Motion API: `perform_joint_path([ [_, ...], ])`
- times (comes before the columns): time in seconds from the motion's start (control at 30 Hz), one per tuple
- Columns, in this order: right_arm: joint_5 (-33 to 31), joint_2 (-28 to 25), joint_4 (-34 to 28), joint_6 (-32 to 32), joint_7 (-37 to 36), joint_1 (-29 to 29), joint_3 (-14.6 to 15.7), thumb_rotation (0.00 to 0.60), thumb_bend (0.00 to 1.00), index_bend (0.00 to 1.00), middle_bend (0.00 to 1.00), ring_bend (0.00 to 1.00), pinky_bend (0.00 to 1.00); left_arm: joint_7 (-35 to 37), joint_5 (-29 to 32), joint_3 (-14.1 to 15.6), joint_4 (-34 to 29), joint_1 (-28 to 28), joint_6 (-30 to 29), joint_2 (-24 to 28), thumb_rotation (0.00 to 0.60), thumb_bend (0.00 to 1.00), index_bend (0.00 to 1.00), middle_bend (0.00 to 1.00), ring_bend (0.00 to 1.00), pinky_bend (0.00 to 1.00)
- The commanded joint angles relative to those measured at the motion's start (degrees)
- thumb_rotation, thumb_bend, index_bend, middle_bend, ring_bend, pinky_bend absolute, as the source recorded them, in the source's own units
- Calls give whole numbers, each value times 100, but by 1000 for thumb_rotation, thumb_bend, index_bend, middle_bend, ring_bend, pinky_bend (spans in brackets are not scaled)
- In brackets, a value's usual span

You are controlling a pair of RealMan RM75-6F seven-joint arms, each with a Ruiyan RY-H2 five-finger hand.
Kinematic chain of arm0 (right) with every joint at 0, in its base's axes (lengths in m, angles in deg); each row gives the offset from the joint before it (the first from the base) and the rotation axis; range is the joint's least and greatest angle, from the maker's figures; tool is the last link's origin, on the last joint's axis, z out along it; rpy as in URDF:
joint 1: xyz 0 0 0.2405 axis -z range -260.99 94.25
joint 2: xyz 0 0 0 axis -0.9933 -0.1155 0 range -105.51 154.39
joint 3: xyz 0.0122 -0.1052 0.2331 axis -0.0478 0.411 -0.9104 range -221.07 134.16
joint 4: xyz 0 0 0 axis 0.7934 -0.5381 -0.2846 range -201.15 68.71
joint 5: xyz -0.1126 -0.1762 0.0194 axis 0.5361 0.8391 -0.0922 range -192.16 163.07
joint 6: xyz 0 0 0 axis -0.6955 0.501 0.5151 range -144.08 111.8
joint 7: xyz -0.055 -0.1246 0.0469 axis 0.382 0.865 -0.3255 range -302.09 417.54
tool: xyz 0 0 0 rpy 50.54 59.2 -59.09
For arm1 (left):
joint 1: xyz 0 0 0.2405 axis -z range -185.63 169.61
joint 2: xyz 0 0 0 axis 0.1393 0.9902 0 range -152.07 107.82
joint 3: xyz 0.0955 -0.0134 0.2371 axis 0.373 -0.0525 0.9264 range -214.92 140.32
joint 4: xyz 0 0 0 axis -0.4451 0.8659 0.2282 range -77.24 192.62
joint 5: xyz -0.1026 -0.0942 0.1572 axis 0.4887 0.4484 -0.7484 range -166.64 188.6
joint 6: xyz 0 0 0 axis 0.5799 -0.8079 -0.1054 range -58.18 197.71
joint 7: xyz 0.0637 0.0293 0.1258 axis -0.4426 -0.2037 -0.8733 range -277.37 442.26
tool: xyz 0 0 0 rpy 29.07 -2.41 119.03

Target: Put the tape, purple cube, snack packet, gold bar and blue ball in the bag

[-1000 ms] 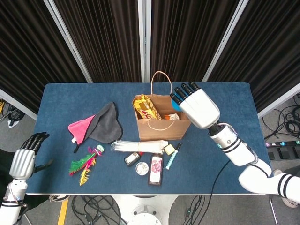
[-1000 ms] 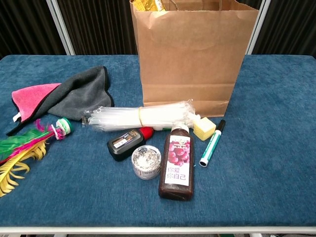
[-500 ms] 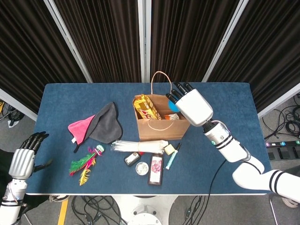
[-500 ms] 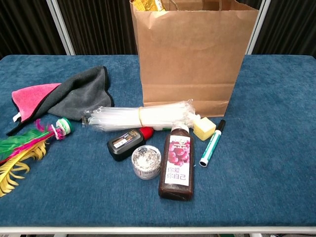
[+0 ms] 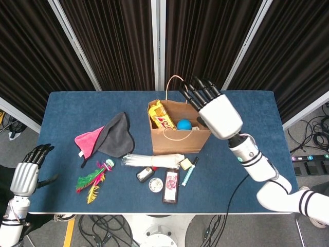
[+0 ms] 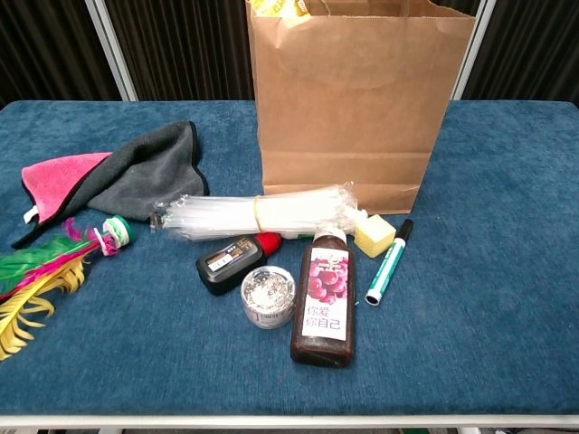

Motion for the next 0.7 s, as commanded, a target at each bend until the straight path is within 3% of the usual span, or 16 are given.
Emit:
perform_joint_path([
  [0.03,495,-787,-961,-1207,265,938,75,600,0,33,98,0,173,-19,0,10,-14,3,17,17,600,225,223,256,158,250],
  [0.1,644,-1067,-1349,-1707,261,1446,261,600,0,33,112,0,173,-28,0,25,-30,-4,29,29,600,225,223,256,158,250],
  [0.2,869,-1424,-1737,-2333,120,2340,815,600,0,39,119,0,173,-85,-21,51,-29,-7,34,46,600,225,223,256,158,250],
  [0.3,763,-1488,-1702,-2539,55,3112,1458,600,0,74,119,0,172,-134,-25,51,-12,-10,19,48,600,225,223,256,158,250],
  [0.4,382,-1114,-1226,-2354,-316,3612,1935,600,0,69,109,0,170,-175,-33,48,-7,-23,-24,57,600,225,223,256,158,250],
  [0.53,173,-430,-165,-2108,-1043,3787,2018,600,0,6,86,0,162,-276,-70,67,-77,-41,-78,97,600,225,223,256,159,251],
  [0.7,588,287,1097,-2229,-1350,3781,1946,600,0,0,78,0,154,-451,-125,101,-174,-74,-152,104,600,225,223,257,158,250],
])
